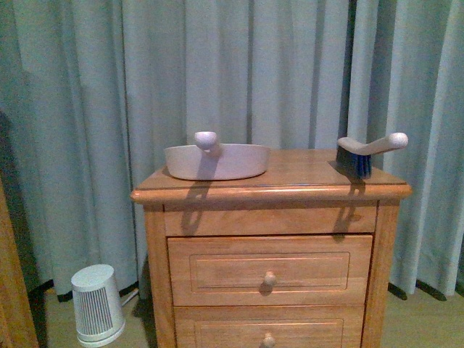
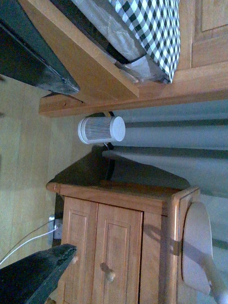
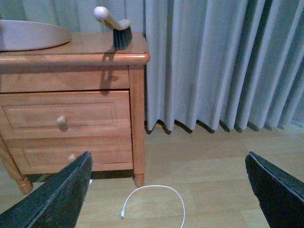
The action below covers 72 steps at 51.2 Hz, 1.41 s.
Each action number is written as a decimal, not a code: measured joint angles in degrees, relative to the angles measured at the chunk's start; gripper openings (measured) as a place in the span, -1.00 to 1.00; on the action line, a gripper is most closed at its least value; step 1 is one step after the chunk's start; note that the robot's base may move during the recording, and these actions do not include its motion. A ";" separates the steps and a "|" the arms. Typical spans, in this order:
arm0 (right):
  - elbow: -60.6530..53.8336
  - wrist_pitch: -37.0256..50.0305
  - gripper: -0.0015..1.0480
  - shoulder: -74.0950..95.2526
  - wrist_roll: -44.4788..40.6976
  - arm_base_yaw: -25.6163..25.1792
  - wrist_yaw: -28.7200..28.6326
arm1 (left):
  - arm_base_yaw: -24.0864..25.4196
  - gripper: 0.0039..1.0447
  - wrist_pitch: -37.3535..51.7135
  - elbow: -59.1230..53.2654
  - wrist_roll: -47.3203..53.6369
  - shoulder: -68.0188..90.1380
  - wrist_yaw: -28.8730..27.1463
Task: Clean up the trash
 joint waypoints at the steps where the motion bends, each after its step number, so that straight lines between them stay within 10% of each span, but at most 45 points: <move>1: 0.00 0.00 0.86 0.00 0.00 0.00 0.00 | 0.00 0.86 0.00 0.00 0.00 0.00 0.00; 72: 0.00 0.00 0.86 -0.02 0.00 0.00 0.07 | 0.00 0.86 0.00 0.00 0.00 0.00 0.00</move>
